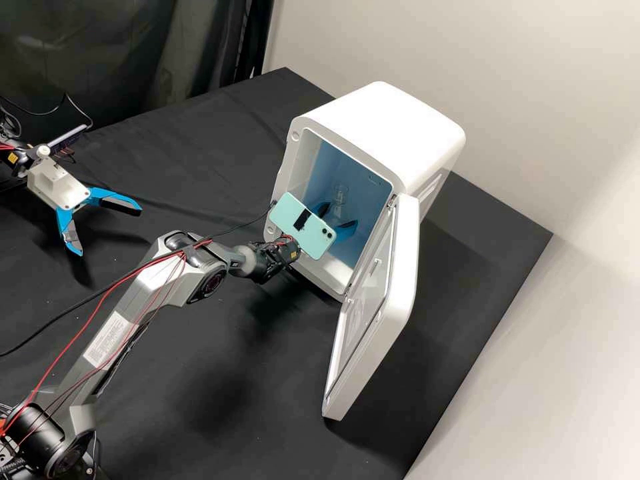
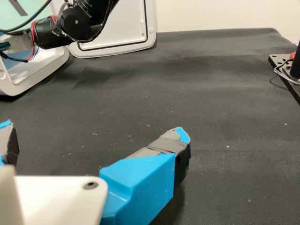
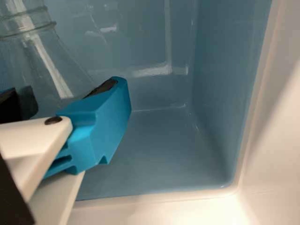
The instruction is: Place the flask in the incubator
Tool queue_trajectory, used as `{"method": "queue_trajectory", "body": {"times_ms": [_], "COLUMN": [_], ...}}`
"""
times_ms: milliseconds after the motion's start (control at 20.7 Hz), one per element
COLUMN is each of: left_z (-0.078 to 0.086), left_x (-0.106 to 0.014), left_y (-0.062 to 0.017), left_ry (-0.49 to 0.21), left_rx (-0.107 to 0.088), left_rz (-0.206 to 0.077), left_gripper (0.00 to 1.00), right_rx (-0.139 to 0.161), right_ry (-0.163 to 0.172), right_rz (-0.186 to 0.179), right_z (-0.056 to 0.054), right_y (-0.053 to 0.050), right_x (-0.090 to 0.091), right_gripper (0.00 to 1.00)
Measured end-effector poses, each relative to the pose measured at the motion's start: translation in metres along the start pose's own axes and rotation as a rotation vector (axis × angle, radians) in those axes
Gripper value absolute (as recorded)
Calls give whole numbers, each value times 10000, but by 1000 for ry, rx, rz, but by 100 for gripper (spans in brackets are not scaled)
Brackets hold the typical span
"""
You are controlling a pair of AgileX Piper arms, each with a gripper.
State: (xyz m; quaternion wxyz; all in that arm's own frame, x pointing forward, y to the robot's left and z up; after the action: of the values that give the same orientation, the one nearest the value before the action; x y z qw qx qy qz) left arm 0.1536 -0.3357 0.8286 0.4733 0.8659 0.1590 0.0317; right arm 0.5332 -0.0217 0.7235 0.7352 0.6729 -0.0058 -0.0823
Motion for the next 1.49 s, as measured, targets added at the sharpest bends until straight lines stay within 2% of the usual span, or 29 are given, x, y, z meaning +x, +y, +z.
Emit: {"method": "queue_trajectory", "body": {"times_ms": [48, 193, 338, 675, 1061, 1205, 1350, 1495], "left_z": [0, 0, 0, 1, 1, 1, 1, 3], "left_x": [0, 0, 0, 1, 1, 1, 1, 3], "left_y": [0, 0, 0, 0, 0, 0, 0, 1], "left_ry": [0, 0, 0, 0, 0, 0, 0, 1], "left_rx": [13, 13, 13, 12, 12, 12, 12, 11], "left_rz": [0, 0, 0, 0, 0, 0, 0, 1], "left_gripper": [100, 100, 100, 100, 100, 100, 100, 100], "right_rx": [0, 2, 19, 21, 21, 37, 65, 66], "right_ry": [0, -1, -11, -20, -21, -31, -54, -74], "right_rz": [0, 1, 12, 23, 22, 32, 63, 82], "right_z": [0, 1, 42, 117, 121, 146, 220, 296], "right_y": [0, 1, -15, 6, 1, 8, 35, 96], "right_x": [0, 0, 10, 42, 42, 44, 49, 51], "right_gripper": [0, 0, 0, 0, 0, 0, 0, 0]}}
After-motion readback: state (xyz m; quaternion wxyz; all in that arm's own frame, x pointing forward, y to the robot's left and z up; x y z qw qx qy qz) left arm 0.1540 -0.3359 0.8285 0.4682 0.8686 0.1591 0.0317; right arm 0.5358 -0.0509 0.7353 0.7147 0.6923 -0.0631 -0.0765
